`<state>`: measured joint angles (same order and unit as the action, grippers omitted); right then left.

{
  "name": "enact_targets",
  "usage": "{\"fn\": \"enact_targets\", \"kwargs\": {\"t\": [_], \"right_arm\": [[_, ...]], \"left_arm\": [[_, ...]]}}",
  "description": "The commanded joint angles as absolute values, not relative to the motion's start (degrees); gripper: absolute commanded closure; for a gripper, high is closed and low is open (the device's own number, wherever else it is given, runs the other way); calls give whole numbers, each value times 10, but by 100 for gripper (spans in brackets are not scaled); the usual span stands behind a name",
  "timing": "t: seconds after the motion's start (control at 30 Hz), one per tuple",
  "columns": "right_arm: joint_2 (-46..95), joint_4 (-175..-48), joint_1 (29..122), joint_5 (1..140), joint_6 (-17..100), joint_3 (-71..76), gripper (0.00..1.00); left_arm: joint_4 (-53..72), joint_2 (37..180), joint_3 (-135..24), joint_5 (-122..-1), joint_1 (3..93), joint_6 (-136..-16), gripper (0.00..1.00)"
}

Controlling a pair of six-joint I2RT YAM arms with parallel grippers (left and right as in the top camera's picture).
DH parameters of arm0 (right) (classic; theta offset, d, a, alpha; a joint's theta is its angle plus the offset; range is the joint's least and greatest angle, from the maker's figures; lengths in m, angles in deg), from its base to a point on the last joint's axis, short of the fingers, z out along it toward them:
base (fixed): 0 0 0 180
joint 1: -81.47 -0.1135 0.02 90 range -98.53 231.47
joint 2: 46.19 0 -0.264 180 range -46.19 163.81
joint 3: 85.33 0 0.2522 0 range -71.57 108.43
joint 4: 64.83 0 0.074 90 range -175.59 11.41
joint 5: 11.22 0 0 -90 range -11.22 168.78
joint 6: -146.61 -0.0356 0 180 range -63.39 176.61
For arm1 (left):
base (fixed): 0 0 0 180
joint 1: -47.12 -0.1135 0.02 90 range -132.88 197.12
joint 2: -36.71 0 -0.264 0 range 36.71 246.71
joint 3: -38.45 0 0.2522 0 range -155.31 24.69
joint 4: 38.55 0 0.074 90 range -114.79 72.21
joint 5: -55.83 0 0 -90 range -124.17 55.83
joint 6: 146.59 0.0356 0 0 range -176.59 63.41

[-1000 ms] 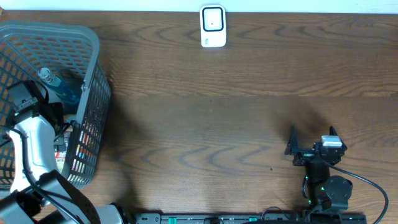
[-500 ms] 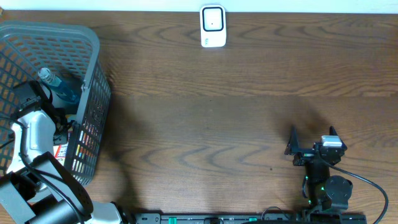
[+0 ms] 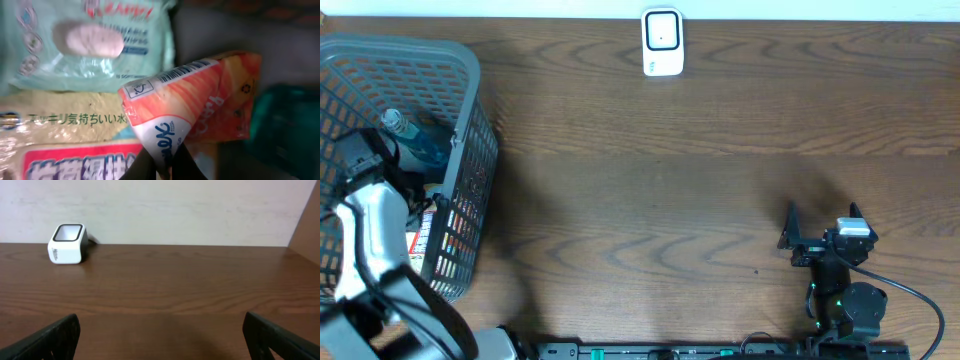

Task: Scan the item barcode
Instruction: 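Grasp the orange Kleenex tissue pack with the left gripper, then lift the tissue pack out and carry it toward the scanner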

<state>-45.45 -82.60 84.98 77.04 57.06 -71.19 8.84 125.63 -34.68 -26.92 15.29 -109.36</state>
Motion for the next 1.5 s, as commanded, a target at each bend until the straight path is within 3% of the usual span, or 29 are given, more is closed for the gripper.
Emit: {"fn": "enact_targets", "kwargs": {"t": [0.0, 0.4, 0.9, 1.13, 1.47], "right_arm": [[-456, -828, 845, 772, 563, -713, 1], [-456, -828, 845, 772, 563, -713, 1], [-456, -828, 845, 772, 563, -713, 1], [-456, -828, 845, 772, 563, -713, 1], [-456, -828, 845, 772, 563, -713, 1]], "left_arm": [[89, 1191, -364, -267, 152, -1034, 93], [88, 1015, -364, -267, 180, -945, 93], [25, 843, -364, -267, 412, -869, 93], [2, 883, -364, -267, 574, -888, 93], [-52, 1068, -363, -267, 777, -913, 93]]}}
